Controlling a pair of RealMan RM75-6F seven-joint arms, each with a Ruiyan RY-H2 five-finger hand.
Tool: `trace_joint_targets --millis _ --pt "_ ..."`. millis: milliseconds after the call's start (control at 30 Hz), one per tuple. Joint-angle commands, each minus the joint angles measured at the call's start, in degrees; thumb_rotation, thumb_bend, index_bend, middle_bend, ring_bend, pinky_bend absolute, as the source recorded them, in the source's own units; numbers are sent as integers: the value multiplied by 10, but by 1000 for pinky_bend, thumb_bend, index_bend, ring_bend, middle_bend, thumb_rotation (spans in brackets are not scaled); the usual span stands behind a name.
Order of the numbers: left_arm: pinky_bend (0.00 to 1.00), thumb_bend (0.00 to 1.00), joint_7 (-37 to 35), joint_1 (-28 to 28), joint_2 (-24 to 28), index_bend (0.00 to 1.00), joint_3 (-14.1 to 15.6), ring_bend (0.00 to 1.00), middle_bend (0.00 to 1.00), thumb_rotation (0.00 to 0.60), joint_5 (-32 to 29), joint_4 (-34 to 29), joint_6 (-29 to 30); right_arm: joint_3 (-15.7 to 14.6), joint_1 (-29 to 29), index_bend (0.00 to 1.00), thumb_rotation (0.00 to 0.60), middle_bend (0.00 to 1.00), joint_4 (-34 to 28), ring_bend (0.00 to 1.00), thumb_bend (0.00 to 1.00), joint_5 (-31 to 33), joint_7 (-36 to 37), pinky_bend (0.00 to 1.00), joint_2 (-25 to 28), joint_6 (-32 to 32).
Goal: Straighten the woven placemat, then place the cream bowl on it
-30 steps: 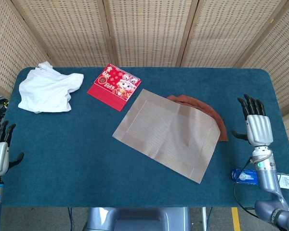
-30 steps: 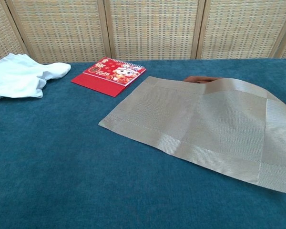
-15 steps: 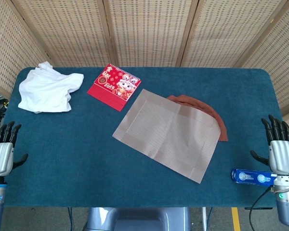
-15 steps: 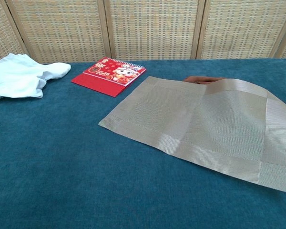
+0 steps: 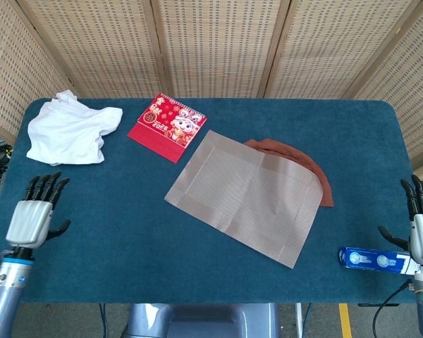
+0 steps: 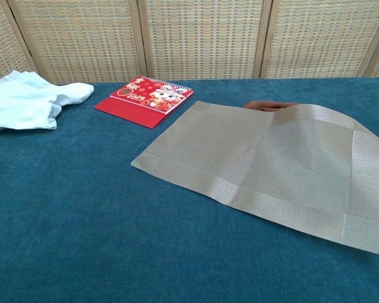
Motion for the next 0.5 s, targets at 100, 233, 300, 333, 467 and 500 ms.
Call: trace_joint_targets --millis 100,233,300,333,467,500 --pt "0 229 37 -49 -29 86 -11 0 0 600 6 12 -49 1 -1 75 600 0 3 0 275 -2 3 0 -2 -7" --pt "0 229 48 -92 -57 99 -26 0 0 600 -6 39 -97 1 0 75 600 0 5 0 275 -3 0 0 -5 -14" --pt "0 233 56 -115 -74 106 -33 0 0 600 -16 62 -123 2 1 75 600 0 6 0 275 -3 0 0 -7 -16" --pt "0 235 60 -124 -81 111 -35 0 0 600 -19 73 -132 3 0 75 600 0 7 0 275 -3 0 0 -7 -17" --pt "0 242 70 -155 -115 140 -43 0 0 600 -33 120 -160 7 -1 75 600 0 9 0 275 0 3 0 -7 -19" --pt "0 242 70 -162 -123 143 -45 0 0 600 -36 132 -167 8 -1 75 600 0 10 0 275 1 4 0 -7 -20"
